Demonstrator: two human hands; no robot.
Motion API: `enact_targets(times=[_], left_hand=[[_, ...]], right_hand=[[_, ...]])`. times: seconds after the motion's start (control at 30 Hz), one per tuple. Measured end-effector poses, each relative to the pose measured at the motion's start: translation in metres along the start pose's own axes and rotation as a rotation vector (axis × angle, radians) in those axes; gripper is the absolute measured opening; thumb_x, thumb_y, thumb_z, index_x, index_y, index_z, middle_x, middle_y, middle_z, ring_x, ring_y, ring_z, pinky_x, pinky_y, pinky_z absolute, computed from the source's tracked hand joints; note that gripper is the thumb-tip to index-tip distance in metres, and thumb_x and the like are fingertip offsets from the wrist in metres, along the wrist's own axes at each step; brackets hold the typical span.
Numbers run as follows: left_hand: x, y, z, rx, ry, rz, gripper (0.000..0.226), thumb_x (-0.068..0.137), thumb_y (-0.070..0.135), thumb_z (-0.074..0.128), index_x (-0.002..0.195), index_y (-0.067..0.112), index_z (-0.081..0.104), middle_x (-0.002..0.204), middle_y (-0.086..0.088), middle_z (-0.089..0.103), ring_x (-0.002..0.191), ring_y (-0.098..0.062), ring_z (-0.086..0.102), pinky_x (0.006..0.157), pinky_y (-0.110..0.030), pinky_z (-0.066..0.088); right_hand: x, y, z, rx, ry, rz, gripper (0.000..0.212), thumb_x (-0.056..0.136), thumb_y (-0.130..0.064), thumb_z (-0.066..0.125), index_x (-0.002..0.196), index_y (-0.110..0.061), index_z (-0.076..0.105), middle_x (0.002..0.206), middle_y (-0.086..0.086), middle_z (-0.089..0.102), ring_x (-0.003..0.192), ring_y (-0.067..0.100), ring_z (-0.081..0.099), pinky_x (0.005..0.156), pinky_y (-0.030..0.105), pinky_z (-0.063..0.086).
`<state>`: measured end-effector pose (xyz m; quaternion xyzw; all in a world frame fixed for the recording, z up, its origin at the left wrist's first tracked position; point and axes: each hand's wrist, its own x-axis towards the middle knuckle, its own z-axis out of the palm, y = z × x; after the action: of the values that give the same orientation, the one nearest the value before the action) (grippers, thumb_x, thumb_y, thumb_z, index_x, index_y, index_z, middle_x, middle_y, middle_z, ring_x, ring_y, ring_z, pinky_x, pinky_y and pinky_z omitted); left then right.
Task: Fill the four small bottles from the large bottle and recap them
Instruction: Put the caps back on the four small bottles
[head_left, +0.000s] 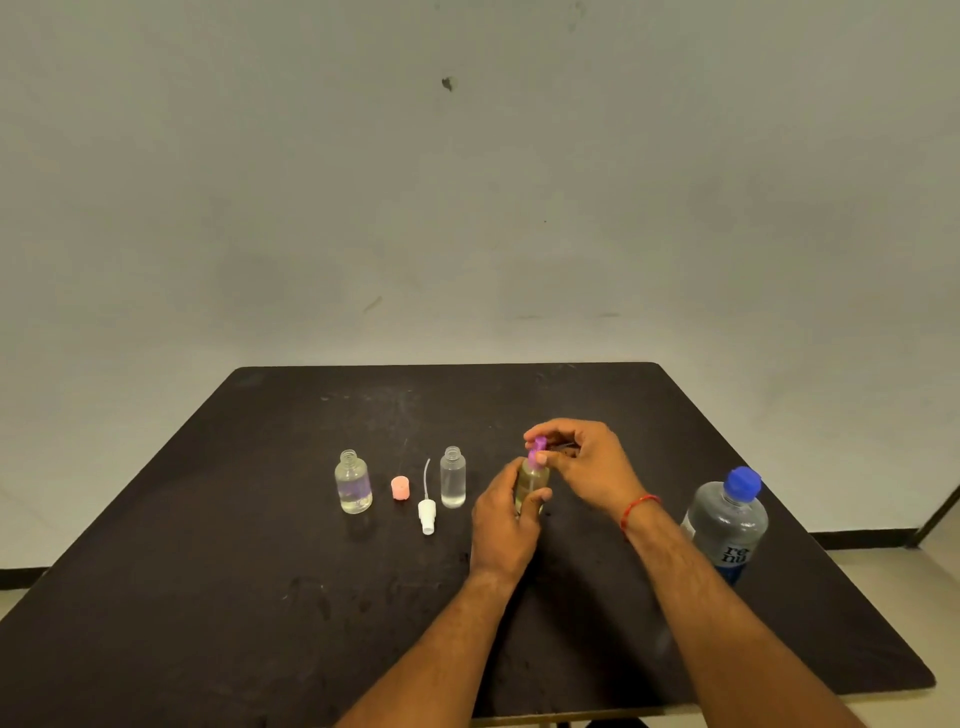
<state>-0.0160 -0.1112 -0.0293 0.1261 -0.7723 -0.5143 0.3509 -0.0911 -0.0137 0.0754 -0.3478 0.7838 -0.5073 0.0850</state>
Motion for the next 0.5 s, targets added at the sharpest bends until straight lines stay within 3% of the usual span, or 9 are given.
enact_targets(times=[0.1, 0.23, 0.3, 0.33, 0.4, 0.43, 0.47, 0.5], left_hand=[[-0.001, 0.0, 0.0, -0.002, 0.0, -0.003, 0.026, 0.095, 0.025, 0.072, 0.117, 0.037, 0.064, 0.103, 0.015, 0.071, 0.099, 0.001, 0.065, 0.083, -0.011, 0.049], [-0.002, 0.001, -0.001, -0.031, 0.0, -0.009, 0.026, 0.096, 0.027, 0.07, 0.116, 0.041, 0.063, 0.105, 0.014, 0.072, 0.1, -0.002, 0.066, 0.087, -0.021, 0.054], [-0.002, 0.003, -0.001, -0.058, -0.004, -0.031, 0.029, 0.097, 0.022, 0.068, 0.119, 0.041, 0.062, 0.106, 0.015, 0.072, 0.101, -0.002, 0.067, 0.089, -0.024, 0.055], [-0.002, 0.003, -0.001, -0.06, -0.009, -0.042, 0.029, 0.098, 0.02, 0.066, 0.12, 0.038, 0.063, 0.106, 0.014, 0.072, 0.101, -0.003, 0.068, 0.09, -0.028, 0.057], [-0.002, 0.002, -0.002, -0.059, -0.013, -0.042, 0.026, 0.1, 0.017, 0.063, 0.119, 0.035, 0.064, 0.104, 0.013, 0.072, 0.1, -0.004, 0.069, 0.089, -0.034, 0.058], [-0.003, 0.002, -0.002, -0.067, -0.014, -0.035, 0.025, 0.1, 0.019, 0.062, 0.118, 0.036, 0.064, 0.104, 0.014, 0.073, 0.1, -0.004, 0.069, 0.089, -0.034, 0.059], [-0.003, 0.003, -0.002, -0.074, -0.014, -0.03, 0.022, 0.099, 0.024, 0.063, 0.119, 0.034, 0.065, 0.106, 0.015, 0.073, 0.102, -0.004, 0.069, 0.09, -0.033, 0.058], [-0.003, 0.004, -0.002, -0.083, -0.016, -0.026, 0.024, 0.097, 0.033, 0.064, 0.121, 0.032, 0.065, 0.107, 0.015, 0.072, 0.103, -0.004, 0.068, 0.09, -0.033, 0.058]], right_hand=[[0.002, -0.003, -0.002, -0.081, -0.045, 0.005, 0.022, 0.079, -0.001, 0.075, 0.092, -0.019, 0.075, 0.089, -0.006, 0.073, 0.084, -0.005, 0.066, 0.07, 0.008, 0.049], [0.0, -0.001, 0.009, -0.106, 0.056, -0.022, 0.026, 0.075, 0.001, 0.076, 0.078, -0.025, 0.072, 0.074, -0.005, 0.07, 0.07, 0.0, 0.064, 0.068, 0.016, 0.05], [-0.002, 0.002, 0.017, -0.082, 0.116, -0.004, 0.026, 0.076, 0.0, 0.075, 0.077, -0.026, 0.07, 0.073, -0.006, 0.069, 0.072, 0.002, 0.065, 0.077, 0.024, 0.053], [-0.005, 0.002, 0.021, -0.075, 0.15, 0.006, 0.025, 0.077, -0.002, 0.075, 0.077, -0.026, 0.07, 0.074, -0.008, 0.069, 0.074, 0.003, 0.065, 0.092, 0.029, 0.051], [-0.009, 0.003, 0.028, -0.11, 0.226, 0.022, 0.023, 0.079, -0.006, 0.074, 0.079, -0.027, 0.069, 0.075, -0.01, 0.068, 0.079, 0.003, 0.066, 0.121, 0.038, 0.019], [-0.009, 0.003, 0.03, -0.128, 0.258, 0.026, 0.022, 0.079, -0.007, 0.075, 0.079, -0.028, 0.069, 0.075, -0.011, 0.068, 0.081, 0.002, 0.065, 0.123, 0.04, 0.003], [-0.009, 0.004, 0.03, -0.126, 0.273, 0.03, 0.022, 0.079, -0.008, 0.075, 0.079, -0.029, 0.069, 0.075, -0.013, 0.069, 0.081, 0.001, 0.065, 0.123, 0.042, -0.002], [-0.009, 0.004, 0.029, -0.094, 0.269, 0.032, 0.022, 0.079, -0.009, 0.076, 0.08, -0.03, 0.07, 0.075, -0.014, 0.069, 0.081, -0.001, 0.065, 0.123, 0.045, 0.003]])
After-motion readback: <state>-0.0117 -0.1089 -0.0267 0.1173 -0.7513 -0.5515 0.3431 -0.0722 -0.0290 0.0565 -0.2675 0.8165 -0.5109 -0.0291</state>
